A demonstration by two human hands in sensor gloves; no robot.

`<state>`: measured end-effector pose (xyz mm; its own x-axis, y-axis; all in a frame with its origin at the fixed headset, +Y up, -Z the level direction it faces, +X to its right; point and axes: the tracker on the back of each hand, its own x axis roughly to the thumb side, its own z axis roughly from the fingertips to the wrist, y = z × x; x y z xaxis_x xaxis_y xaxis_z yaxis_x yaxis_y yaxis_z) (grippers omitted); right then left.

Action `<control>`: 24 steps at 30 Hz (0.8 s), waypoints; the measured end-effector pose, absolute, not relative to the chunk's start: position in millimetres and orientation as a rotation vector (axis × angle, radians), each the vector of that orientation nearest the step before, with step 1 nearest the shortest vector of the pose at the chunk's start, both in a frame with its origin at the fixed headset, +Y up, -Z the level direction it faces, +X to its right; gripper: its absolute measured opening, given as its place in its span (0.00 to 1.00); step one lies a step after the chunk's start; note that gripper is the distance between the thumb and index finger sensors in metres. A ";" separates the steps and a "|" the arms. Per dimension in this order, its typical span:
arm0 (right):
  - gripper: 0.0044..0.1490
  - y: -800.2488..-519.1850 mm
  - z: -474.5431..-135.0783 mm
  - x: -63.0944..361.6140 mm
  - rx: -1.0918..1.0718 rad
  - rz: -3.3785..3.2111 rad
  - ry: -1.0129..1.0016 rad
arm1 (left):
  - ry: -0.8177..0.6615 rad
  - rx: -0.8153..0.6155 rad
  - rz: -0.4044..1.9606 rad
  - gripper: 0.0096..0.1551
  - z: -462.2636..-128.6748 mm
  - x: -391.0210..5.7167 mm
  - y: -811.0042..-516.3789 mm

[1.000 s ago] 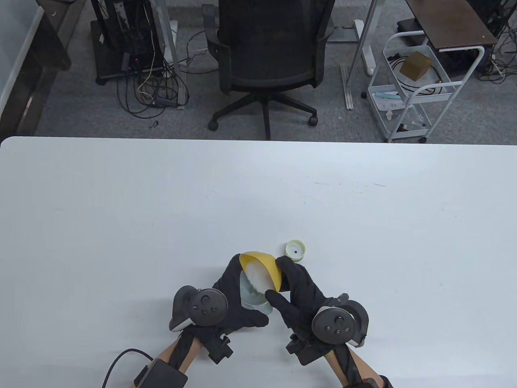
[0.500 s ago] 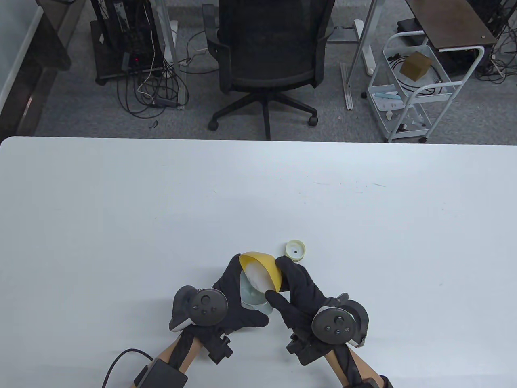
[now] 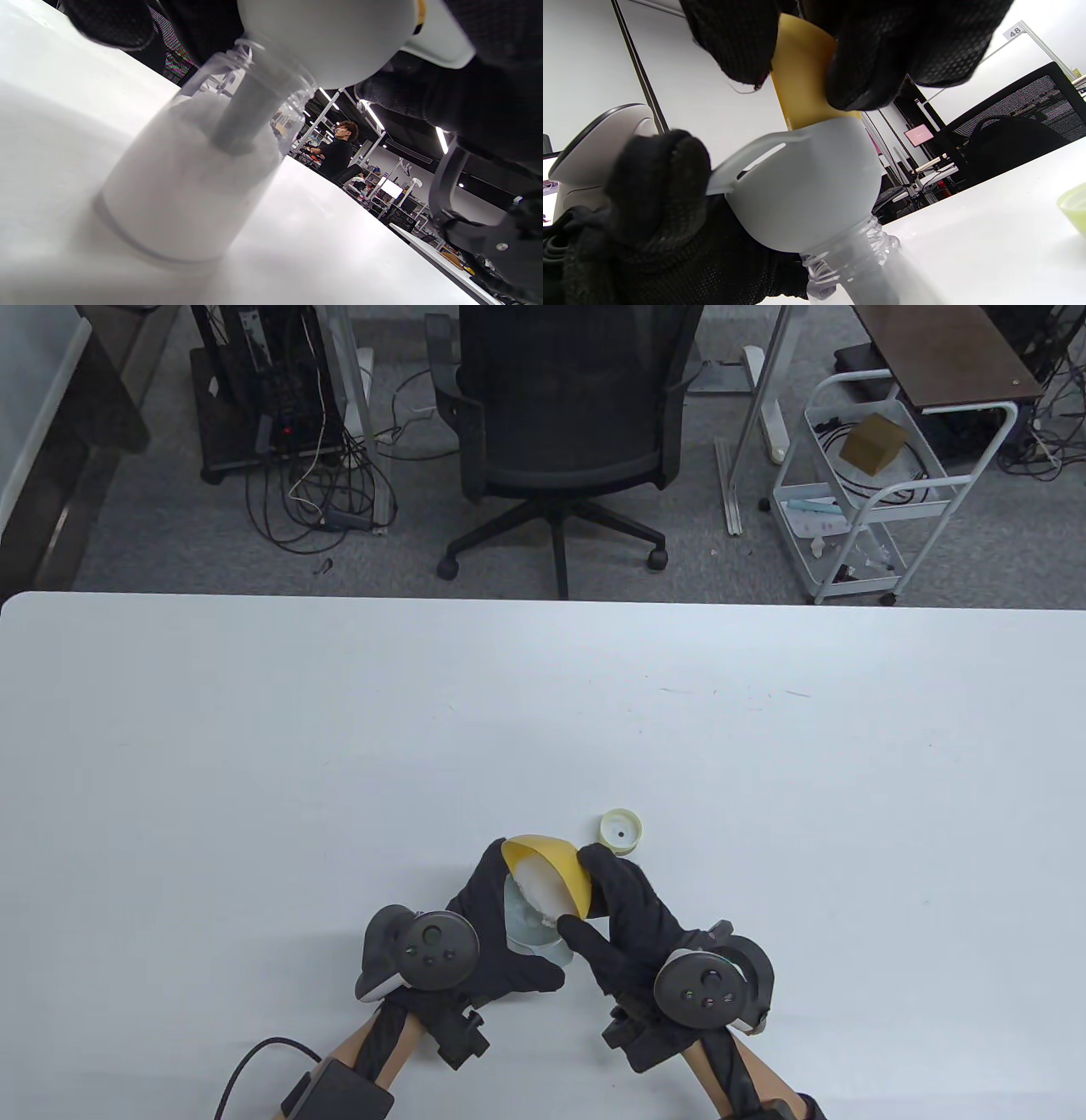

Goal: Unscrew the press dispenser and pour salt into it

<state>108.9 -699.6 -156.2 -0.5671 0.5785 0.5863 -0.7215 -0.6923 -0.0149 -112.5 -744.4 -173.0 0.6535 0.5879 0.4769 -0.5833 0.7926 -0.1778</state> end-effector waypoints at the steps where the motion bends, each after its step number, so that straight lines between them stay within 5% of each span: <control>1: 0.50 -699.6 -156.2 108.8 0.721 2.248 -0.327 | -0.544 -0.009 0.664 0.95 -173.0 -112.5 -744.4; 24: 0.50 -699.6 -156.0 108.5 0.725 2.251 -0.325 | -0.544 -0.009 0.664 0.94 -173.0 -112.5 -744.4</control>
<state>108.5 -699.6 -156.0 -0.5696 0.5742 0.5881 -0.7173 -0.6967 -0.0145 -112.5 -744.4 -173.0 0.6535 0.5879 0.4769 -0.5833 0.7926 -0.1778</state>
